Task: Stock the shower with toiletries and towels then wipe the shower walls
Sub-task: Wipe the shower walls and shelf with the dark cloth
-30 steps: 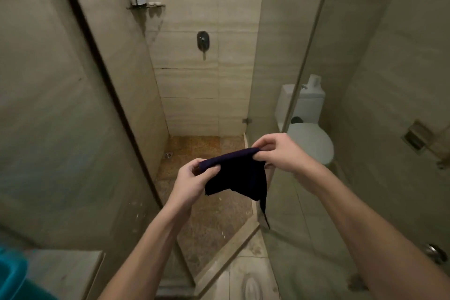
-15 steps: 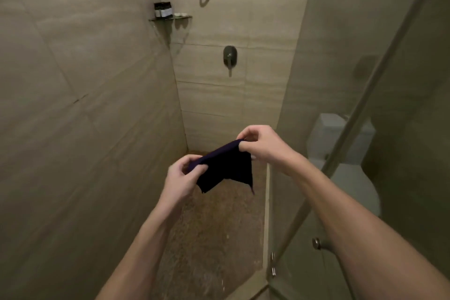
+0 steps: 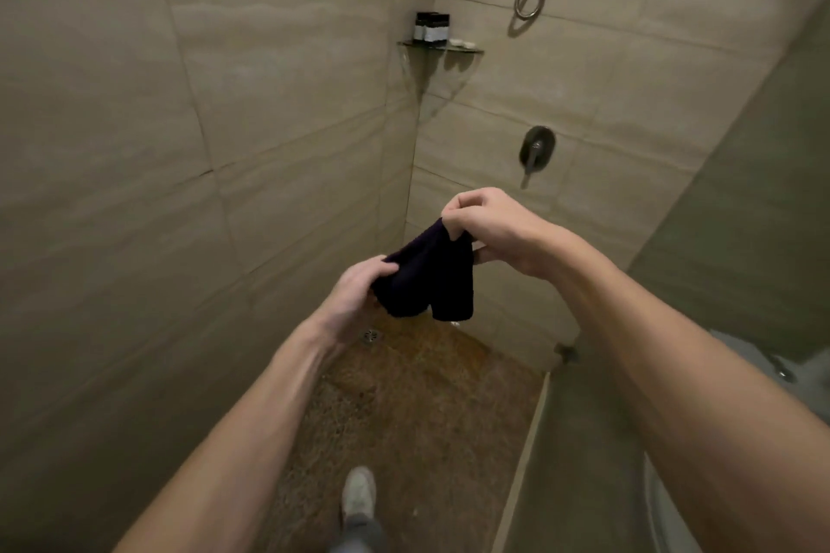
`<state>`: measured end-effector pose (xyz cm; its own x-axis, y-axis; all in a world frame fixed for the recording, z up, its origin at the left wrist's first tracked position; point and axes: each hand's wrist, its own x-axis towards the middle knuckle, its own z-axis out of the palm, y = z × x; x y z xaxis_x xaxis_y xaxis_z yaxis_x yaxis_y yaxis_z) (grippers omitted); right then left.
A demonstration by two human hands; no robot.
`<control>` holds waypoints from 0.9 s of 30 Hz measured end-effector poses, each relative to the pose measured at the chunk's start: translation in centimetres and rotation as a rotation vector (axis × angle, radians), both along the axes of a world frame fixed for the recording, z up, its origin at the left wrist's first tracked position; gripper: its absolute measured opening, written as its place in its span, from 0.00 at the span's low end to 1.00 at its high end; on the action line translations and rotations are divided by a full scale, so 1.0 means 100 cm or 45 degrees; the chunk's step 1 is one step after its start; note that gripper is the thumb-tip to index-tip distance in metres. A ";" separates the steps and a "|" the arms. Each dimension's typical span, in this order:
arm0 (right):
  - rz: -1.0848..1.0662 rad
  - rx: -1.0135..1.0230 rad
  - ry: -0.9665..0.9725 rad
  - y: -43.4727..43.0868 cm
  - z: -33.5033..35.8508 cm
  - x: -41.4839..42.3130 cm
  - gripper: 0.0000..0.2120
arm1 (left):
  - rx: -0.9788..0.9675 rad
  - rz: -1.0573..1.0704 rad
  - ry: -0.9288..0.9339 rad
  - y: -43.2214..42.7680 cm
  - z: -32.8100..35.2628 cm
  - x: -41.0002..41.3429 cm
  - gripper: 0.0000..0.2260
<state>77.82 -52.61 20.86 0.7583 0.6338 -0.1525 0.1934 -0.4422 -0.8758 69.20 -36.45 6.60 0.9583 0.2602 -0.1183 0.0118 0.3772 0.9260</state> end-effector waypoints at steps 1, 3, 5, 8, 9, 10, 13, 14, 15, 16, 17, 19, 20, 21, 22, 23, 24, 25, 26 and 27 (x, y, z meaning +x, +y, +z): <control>0.030 -0.002 0.013 0.009 0.000 0.019 0.06 | -0.098 -0.077 0.045 0.003 -0.002 0.016 0.17; 0.080 0.003 0.048 0.028 -0.002 0.059 0.08 | -0.270 -0.215 0.095 0.015 -0.007 0.053 0.17; 0.104 0.016 0.098 0.045 -0.007 0.106 0.08 | -0.351 -0.324 0.109 0.034 -0.013 0.097 0.19; 0.031 0.044 0.134 0.070 -0.015 0.182 0.08 | -0.314 -0.439 0.081 0.070 -0.015 0.168 0.25; -0.020 0.047 0.136 0.079 -0.018 0.208 0.09 | -0.277 -0.425 0.077 0.083 -0.012 0.191 0.23; -0.077 0.048 0.145 0.087 -0.022 0.231 0.10 | -0.223 -0.375 0.079 0.095 -0.008 0.212 0.19; -0.241 0.104 0.199 0.108 -0.033 0.286 0.08 | 0.128 -0.190 0.111 0.132 0.014 0.269 0.08; -0.287 0.147 0.225 0.115 -0.037 0.302 0.07 | 0.260 -0.164 0.121 0.143 0.021 0.285 0.07; -0.336 0.189 0.240 0.121 -0.041 0.317 0.07 | 0.355 -0.150 0.139 0.153 0.026 0.300 0.07; -0.386 0.226 0.239 0.129 -0.046 0.332 0.08 | 0.408 -0.140 0.147 0.162 0.032 0.314 0.08; -0.439 0.246 0.220 0.137 -0.050 0.346 0.09 | 0.430 -0.130 0.146 0.170 0.038 0.327 0.08; -0.563 0.262 0.170 0.154 -0.059 0.370 0.11 | 0.496 -0.086 0.137 0.184 0.050 0.353 0.09; -0.620 0.263 0.154 0.163 -0.062 0.379 0.11 | 0.547 -0.043 0.129 0.190 0.057 0.366 0.09; -0.660 0.256 0.154 0.172 -0.065 0.387 0.11 | 0.603 0.005 0.118 0.196 0.063 0.379 0.09; -0.680 0.254 0.171 0.182 -0.068 0.394 0.09 | 0.680 0.052 0.116 0.203 0.068 0.393 0.10; -0.681 0.258 0.203 0.192 -0.072 0.401 0.08 | 0.771 0.097 0.122 0.209 0.072 0.407 0.09; -0.659 0.276 0.245 0.203 -0.076 0.407 0.08 | 0.879 0.130 0.124 0.214 0.077 0.420 0.09; -0.614 0.297 0.296 0.214 -0.079 0.414 0.10 | 1.004 0.140 0.120 0.219 0.081 0.433 0.09; -0.555 0.330 0.361 0.226 -0.082 0.421 0.13 | 1.135 0.127 0.118 0.222 0.084 0.446 0.09; -0.489 0.374 0.448 0.237 -0.084 0.430 0.15 | 1.250 0.098 0.118 0.225 0.087 0.458 0.08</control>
